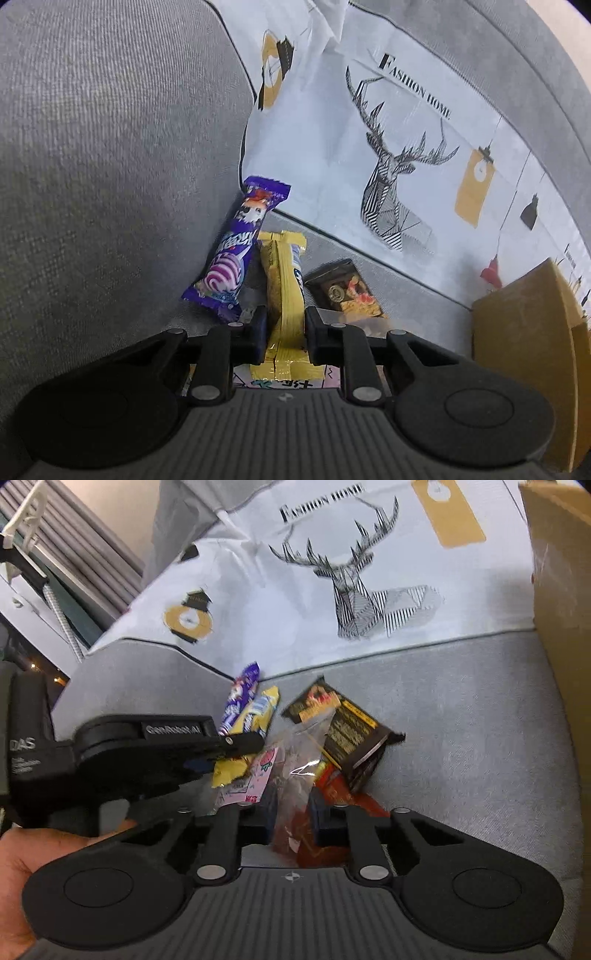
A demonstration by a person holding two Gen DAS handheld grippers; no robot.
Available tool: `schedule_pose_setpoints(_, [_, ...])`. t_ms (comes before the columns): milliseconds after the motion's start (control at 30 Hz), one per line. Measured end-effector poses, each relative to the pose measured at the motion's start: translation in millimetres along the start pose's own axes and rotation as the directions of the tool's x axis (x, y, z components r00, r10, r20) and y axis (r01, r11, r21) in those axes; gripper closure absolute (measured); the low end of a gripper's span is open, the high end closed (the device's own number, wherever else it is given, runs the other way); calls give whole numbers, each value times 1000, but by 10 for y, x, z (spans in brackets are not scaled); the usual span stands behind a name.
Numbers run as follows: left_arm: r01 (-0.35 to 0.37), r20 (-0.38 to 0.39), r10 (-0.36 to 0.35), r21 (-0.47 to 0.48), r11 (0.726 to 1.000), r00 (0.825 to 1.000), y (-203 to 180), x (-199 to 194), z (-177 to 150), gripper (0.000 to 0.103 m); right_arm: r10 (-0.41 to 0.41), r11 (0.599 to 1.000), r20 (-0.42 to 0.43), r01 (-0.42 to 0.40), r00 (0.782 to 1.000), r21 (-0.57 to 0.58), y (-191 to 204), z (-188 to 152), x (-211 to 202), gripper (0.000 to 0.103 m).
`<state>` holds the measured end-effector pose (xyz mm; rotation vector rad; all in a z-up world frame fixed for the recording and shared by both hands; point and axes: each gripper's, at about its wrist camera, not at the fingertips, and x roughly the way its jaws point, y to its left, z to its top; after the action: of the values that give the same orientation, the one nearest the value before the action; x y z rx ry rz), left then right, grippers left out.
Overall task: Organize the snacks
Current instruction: 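Grasp the yellow wafer bar with the left gripper while the right grasps the clear candy bag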
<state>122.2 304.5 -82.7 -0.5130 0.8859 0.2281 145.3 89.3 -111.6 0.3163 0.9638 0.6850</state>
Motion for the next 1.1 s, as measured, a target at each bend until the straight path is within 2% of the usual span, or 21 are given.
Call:
schedule_pose_setpoints(33, [5, 5, -5, -4, 1000, 1000, -3, -23, 8, 81, 0, 1000, 15, 0, 1000, -10, 18, 8, -48, 91])
schedule_pose_setpoints(100, [4, 15, -4, -5, 1000, 1000, -16, -67, 19, 82, 3, 999, 54, -1, 999, -41, 80, 42, -168, 103])
schedule_pose_setpoints(300, [6, 29, -6, -12, 1000, 1000, -69, -211, 42, 82, -8, 989, 179, 33, 984, -142, 232, 152, -589, 103])
schedule_pose_setpoints(500, [4, 35, -4, -4, 1000, 999, -154, -361, 48, 82, -49, 961, 243, 112, 969, -251, 361, 209, -944, 103])
schedule_pose_setpoints(633, [5, 34, -5, 17, 1000, 999, -274, -468, 51, 82, -83, 930, 246, 164, 966, -330, 410, 183, -1140, 103])
schedule_pose_setpoints(867, [14, 34, -16, 55, 998, 999, -503, -626, -6, 82, -127, 920, 196, 190, 972, -344, 316, 71, -1227, 101])
schedule_pose_setpoints(1033, [11, 42, -15, 82, 997, 999, -604, -668, -57, 82, -147, 907, 210, 217, 967, -361, 341, -5, -1204, 100])
schedule_pose_setpoints(1100, [8, 42, -11, 79, 997, 999, -604, -665, -58, 82, -178, 896, 205, 245, 962, -370, 325, -19, -1164, 93])
